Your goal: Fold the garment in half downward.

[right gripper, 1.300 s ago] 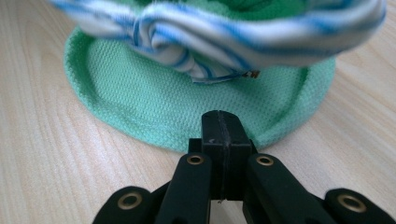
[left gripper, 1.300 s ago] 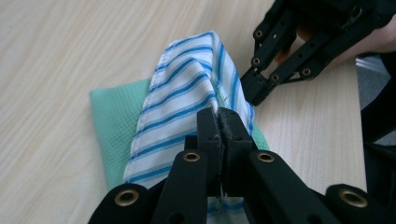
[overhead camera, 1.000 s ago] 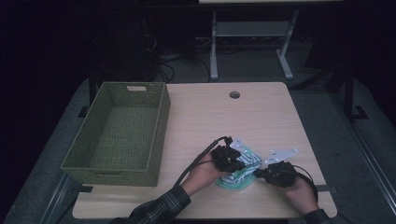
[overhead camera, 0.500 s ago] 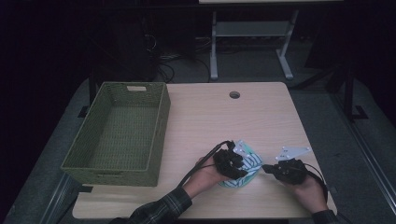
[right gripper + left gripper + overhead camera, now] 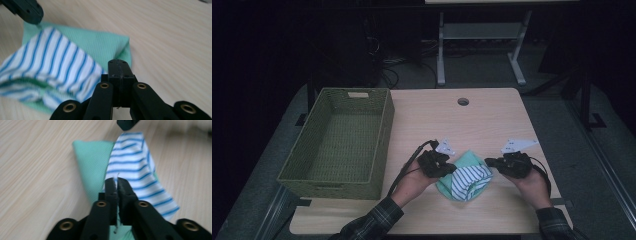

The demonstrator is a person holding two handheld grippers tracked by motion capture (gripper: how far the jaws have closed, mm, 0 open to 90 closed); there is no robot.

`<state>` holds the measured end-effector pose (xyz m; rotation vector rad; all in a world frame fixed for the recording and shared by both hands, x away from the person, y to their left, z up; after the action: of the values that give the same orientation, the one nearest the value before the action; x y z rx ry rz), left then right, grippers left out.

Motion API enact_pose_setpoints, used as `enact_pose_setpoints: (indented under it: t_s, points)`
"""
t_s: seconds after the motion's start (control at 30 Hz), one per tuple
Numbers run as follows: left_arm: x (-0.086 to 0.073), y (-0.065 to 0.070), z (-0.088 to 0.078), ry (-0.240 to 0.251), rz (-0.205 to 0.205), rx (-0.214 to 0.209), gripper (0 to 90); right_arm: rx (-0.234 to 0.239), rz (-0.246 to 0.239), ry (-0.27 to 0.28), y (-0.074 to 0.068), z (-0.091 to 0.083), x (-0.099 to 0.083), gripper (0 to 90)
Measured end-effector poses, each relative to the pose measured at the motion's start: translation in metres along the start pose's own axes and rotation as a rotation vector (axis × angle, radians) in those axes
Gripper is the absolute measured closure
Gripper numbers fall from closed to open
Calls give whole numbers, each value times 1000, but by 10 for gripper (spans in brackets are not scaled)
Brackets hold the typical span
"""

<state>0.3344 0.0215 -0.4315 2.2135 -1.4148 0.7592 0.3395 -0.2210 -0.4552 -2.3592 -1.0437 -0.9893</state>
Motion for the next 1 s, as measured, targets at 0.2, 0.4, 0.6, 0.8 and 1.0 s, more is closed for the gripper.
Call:
enact_pose_setpoints:
  t_s: [0.2, 0.4, 0.6, 0.8, 1.0]
  points:
    - [-5, -7, -4, -1, -18, 12, 888, 37, -22, 11, -3, 21, 24, 897]
    - [-11, -3, 3, -34, -9, 8, 869, 67, -45, -7, -9, 43, 36, 897]
    - [-17, -4, 15, -84, -5, 15, 853, 77, -58, -49, -12, 58, 33, 897]
    - [-23, -7, 23, -136, -6, 20, 852, 77, -52, -88, -12, 67, 28, 897]
    - [-33, -12, 27, -189, -17, 24, 889, 79, -61, -119, -11, 74, 23, 899]
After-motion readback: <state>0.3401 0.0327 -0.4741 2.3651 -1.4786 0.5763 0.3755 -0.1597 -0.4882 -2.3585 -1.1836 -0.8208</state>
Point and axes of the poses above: each handheld gripper's, and its own axes: z roughly forward along the jaws, x roughly out of its top, y roughly to its right, the point moved 3 cm from there along z, roughly forward along the jaws, and after that the axes turned 2 degrees about -y, right-handed, at the moved point
